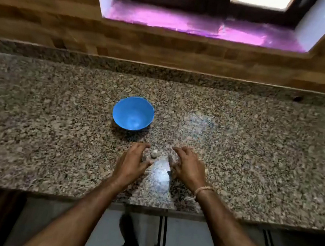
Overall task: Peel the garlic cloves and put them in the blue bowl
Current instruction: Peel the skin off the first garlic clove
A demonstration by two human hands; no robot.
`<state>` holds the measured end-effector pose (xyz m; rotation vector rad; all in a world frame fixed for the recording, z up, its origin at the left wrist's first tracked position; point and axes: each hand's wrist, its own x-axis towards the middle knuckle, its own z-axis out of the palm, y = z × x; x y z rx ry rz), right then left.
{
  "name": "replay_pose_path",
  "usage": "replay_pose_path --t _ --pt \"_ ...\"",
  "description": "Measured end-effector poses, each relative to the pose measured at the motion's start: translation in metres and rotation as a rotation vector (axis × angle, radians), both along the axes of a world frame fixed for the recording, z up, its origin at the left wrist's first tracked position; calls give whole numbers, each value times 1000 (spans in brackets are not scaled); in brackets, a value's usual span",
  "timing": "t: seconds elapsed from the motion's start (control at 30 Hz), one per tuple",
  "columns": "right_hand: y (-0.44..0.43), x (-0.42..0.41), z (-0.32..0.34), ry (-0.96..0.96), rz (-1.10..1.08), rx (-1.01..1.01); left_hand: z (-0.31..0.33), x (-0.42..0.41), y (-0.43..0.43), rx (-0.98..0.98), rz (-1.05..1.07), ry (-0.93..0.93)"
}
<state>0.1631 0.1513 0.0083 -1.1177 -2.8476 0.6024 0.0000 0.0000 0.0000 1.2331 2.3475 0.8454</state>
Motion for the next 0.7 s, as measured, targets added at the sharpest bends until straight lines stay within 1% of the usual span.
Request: replay_pose_path --t 0.13,0.2,0.27,0.3,0.37,0.4,0.47,0.53,0.57,0.6,0.63,0.67,0.7 --pt "3 -23 -24 -244 15 -33 -20 -4 25 -33 -73 -61" --pt "3 -26 -29 -263 -6 -50 -28 0 32 2 -73 -40" --pt "5 -29 -30 -244 -33 -69 -35 -3 38 37 -53 -20" --pt "5 -28 -30 -244 -43 -73 -37 -2 41 37 -38 -50" --pt "5 -28 -29 -233 -67 -93 -37 -2 46 62 50 -208" --pt "3 -28 -29 -214 -74 -99 -36 -3 47 88 124 -336" --pt "2 -29 -30 -176 -103 -117 -32 -5 48 131 298 -690" --pt "2 -29 -31 -106 -139 -152 -26 -7 50 181 423 -1016" --pt "3 -29 -30 -3 -161 -252 -22 -6 49 227 467 -1138" --pt "4 -31 -25 157 -195 -420 -15 -6 49 284 498 -1233" --pt "2 -35 -20 341 -232 -629 -9 -4 49 332 521 -1298" --pt "-2 -39 -11 477 -258 -807 -1 -3 49 364 531 -1334" --pt "-6 -44 -4 569 -282 -913 5 -1 48 372 536 -1326"
